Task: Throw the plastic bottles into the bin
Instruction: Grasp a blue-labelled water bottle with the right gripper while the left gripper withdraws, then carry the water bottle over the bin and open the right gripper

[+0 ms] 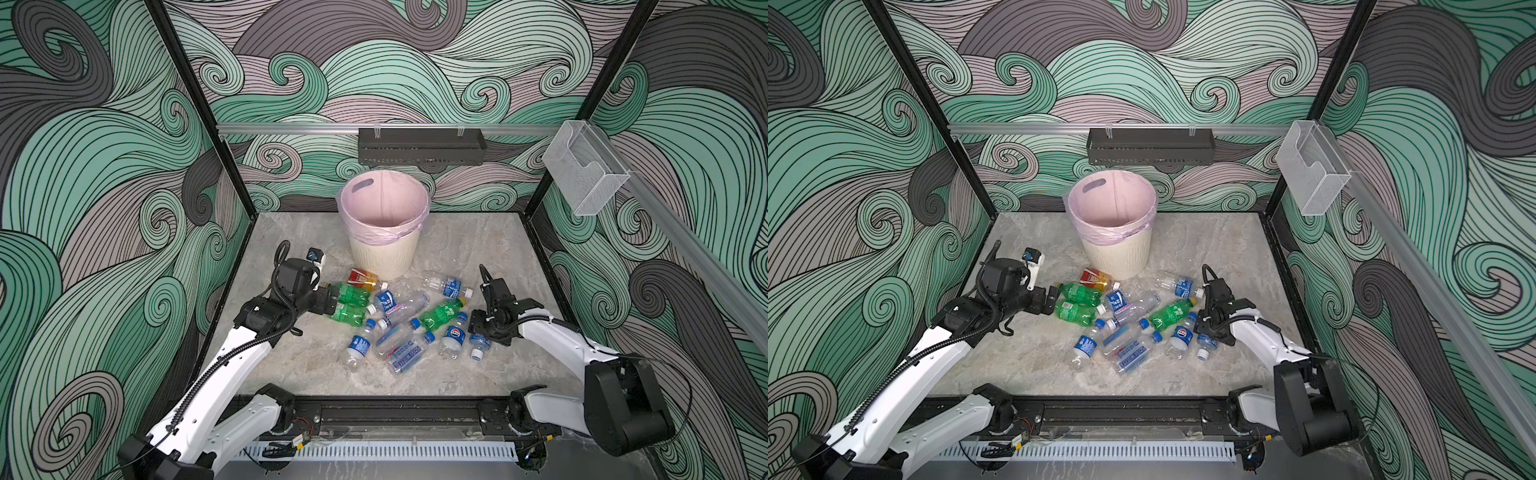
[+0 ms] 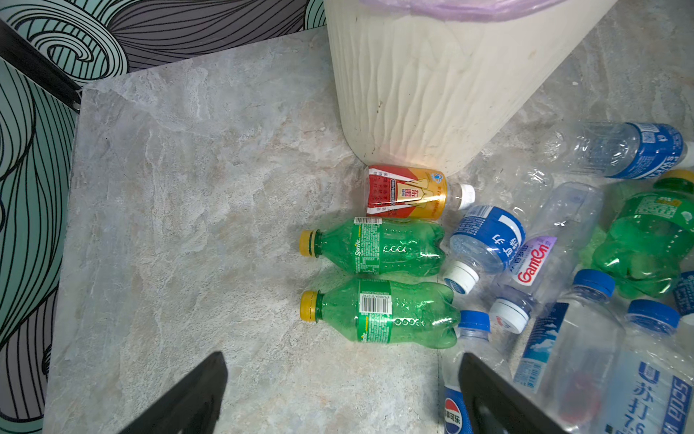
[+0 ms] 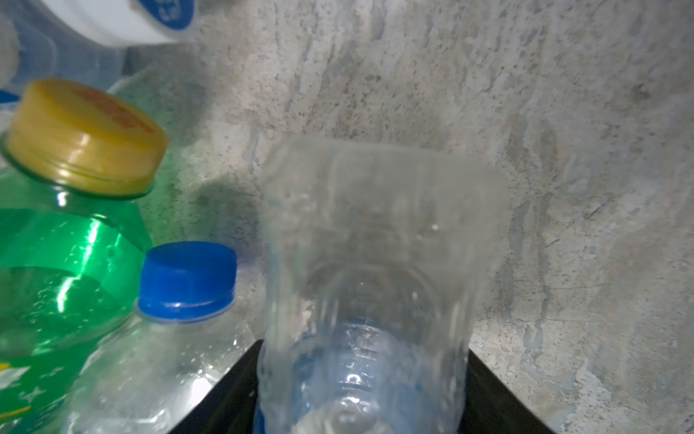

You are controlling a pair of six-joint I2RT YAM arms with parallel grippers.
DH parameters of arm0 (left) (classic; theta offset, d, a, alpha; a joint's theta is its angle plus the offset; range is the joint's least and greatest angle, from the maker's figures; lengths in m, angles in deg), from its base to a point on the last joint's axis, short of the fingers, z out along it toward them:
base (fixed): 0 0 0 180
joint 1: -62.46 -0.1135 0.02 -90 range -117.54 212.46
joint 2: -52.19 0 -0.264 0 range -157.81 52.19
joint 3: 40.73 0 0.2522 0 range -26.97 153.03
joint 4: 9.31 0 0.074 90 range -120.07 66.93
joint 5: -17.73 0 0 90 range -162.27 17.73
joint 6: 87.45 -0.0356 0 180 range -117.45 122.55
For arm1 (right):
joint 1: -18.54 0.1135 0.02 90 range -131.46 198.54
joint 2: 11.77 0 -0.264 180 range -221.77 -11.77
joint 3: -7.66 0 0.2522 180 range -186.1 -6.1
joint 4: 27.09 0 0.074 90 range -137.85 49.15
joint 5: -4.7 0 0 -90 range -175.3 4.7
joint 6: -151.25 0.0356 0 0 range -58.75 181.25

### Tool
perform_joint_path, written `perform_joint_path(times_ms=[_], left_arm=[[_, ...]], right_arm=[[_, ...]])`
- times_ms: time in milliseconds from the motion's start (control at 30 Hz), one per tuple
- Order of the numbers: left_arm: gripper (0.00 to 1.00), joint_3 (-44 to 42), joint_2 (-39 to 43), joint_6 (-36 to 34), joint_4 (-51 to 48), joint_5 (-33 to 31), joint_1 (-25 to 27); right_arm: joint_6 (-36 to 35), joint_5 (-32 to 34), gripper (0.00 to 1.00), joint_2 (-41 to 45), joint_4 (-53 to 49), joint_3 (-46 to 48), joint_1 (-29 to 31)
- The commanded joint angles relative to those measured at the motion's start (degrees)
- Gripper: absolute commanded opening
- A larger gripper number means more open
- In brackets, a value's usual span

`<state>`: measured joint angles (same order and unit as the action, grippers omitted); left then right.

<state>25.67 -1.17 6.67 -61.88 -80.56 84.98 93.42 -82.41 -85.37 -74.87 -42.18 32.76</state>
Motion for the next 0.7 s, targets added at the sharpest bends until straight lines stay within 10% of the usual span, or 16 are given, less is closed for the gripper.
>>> perform_joint_path(times_ms=[0,667], left_arm=[[0.99,-0.4,1.0,0.3,1.6,0.3,-0.7],[0.99,-1.9,-0.6,0.8,2.1,-0.5,-0.7]], right_arm=[[0.5,1.0,0.67,-1.6,0.3,-1.1,-0.2],[-11.7,-10.2,0.48,9.6,-7.9,-14.2,1.0]])
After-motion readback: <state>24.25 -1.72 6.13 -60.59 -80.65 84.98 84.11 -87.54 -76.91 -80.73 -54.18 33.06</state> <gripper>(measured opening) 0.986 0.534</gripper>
